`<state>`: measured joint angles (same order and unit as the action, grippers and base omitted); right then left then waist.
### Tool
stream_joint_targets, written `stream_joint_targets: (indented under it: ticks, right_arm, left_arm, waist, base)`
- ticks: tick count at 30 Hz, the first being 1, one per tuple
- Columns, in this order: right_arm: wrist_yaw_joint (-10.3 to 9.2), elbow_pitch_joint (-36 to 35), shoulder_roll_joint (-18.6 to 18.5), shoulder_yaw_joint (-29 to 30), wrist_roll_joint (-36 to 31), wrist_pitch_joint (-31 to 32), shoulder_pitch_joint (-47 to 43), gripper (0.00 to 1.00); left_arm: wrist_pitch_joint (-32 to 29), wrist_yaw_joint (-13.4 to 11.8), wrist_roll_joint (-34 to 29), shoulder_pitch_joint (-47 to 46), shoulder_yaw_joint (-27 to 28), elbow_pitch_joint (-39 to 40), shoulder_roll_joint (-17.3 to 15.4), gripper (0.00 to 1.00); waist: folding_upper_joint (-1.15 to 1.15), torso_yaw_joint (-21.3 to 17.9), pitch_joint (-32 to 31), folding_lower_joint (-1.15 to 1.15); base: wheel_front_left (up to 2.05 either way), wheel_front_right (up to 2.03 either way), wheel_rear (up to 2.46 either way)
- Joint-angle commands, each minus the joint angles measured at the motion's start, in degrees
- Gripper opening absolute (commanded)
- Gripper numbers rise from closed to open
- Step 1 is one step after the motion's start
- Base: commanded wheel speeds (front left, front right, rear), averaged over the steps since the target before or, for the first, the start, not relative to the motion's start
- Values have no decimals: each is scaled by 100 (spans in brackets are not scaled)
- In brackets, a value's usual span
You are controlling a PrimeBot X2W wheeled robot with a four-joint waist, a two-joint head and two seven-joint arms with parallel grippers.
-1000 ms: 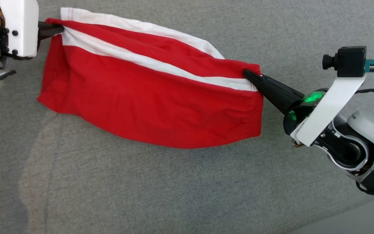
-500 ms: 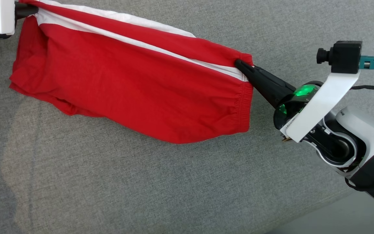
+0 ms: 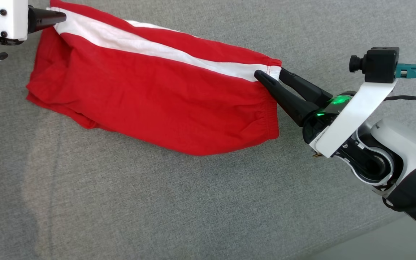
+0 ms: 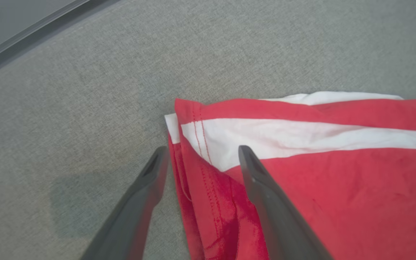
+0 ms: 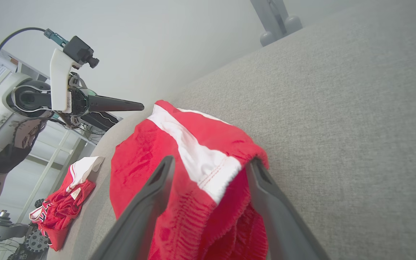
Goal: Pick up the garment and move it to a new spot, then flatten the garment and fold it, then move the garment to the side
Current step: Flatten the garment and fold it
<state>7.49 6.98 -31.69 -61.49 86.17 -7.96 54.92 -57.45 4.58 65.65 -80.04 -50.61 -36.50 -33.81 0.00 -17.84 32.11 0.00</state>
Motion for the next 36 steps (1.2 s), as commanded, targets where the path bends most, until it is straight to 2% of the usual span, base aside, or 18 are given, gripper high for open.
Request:
stream_joint_targets:
  ticks: [1,9,17,24,27,36]
  right_arm:
    - [2,45,-48,-10,19,-31,19,100]
    - [2,238,-198,-108,137,22,-165,100]
    - [2,401,-400,-113,125,-39,-279,100]
    - [2,196,-573,-72,57,-254,-408,100]
    - [2,143,-600,-51,48,-335,-454,100]
    - [2,69,-645,-29,43,-446,-586,100]
  left_arm:
    - [14,35,37,78,-6,-35,-12,100]
    - [100,78,125,357,-12,-45,-59,100]
    - [92,-4,318,846,-3,31,-216,100]
    - [82,-166,380,1078,42,143,-471,100]
    - [74,-236,225,1111,-42,152,-630,100]
    - [-29,-260,458,1322,36,139,-710,100]
  waist:
    - [0,19,-71,0]
    - [0,15,-397,0]
    - [0,-91,-589,0]
    - [0,-308,-469,0]
    - [0,-386,-407,0]
    - [0,-521,-302,0]
  base:
    - [0,0,0]
    - [0,0,0]
    - [0,0,0]
    - [0,0,0]
    - [0,0,0]
    - [0,0,0]
